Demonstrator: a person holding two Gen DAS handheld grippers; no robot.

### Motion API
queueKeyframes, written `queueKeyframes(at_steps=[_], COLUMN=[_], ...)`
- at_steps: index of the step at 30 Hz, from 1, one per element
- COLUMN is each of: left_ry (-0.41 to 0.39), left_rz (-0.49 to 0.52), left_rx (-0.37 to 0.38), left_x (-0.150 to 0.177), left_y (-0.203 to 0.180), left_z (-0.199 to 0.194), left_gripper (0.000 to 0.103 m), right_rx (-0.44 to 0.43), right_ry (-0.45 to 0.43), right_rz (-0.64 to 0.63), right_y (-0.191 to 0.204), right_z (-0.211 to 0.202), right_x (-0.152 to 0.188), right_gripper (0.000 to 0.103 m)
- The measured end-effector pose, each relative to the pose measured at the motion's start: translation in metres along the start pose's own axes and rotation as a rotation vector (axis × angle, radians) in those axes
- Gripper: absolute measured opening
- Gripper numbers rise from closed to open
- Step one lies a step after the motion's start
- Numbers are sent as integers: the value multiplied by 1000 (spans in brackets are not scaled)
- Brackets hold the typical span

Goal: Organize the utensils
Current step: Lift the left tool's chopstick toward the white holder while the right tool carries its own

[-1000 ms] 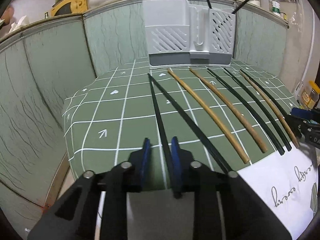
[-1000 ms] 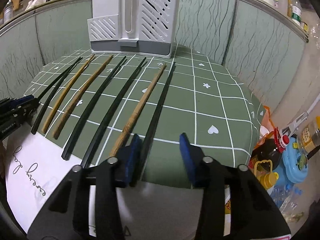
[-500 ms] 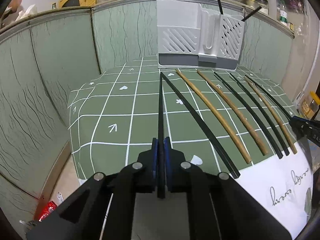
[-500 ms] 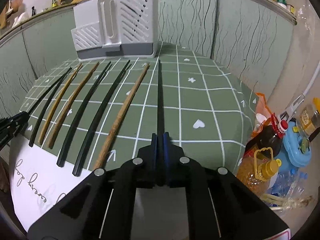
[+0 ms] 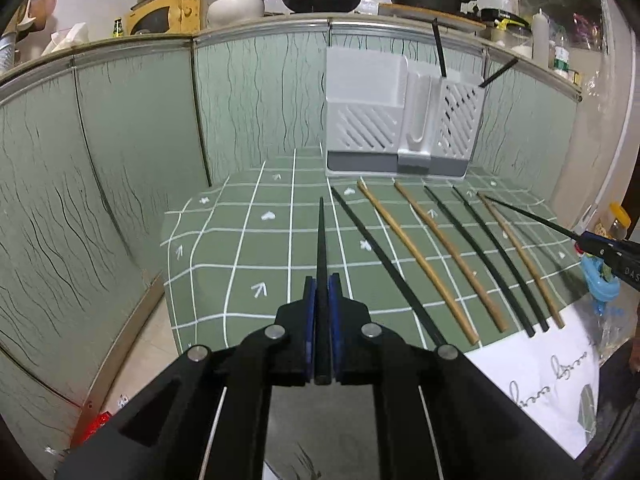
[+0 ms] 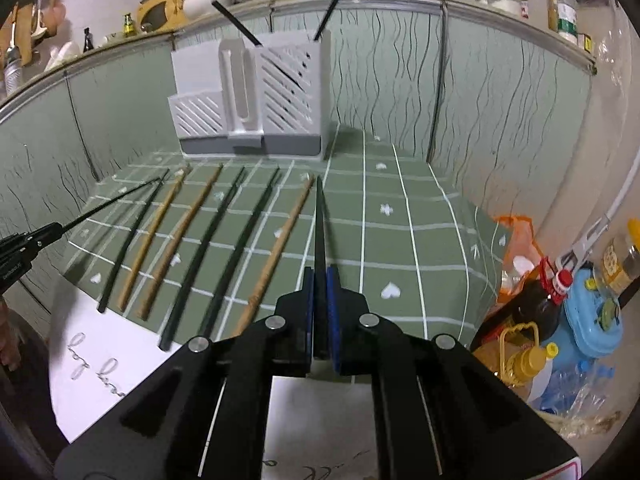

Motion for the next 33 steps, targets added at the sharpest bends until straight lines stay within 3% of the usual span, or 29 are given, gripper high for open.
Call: queueKeyframes(at_steps=[13, 33], left_ry=[-41, -142], left_rz=[-34, -72], left_rx=[35, 68], left_x=[-20, -67], left_y=[7, 30], left_z=[-16, -52], left_gripper=[7, 6], right_rx=[12, -38], right_ry=[-64, -148], right_rz=[22, 0], right_y=[-13, -11], right_z=[-27, -69], right_x=[-31, -68], right_gripper=[6, 6])
Point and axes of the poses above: each gripper's, at about its wrist camera, not at the fingertips, and z roughly the way its jaws point, y to its left, x to its underside, the point moved 2 cm from there along z, roughly the way its jaws point, and after that the axes turned 5 degrees about -x, right-handed, at the moved point
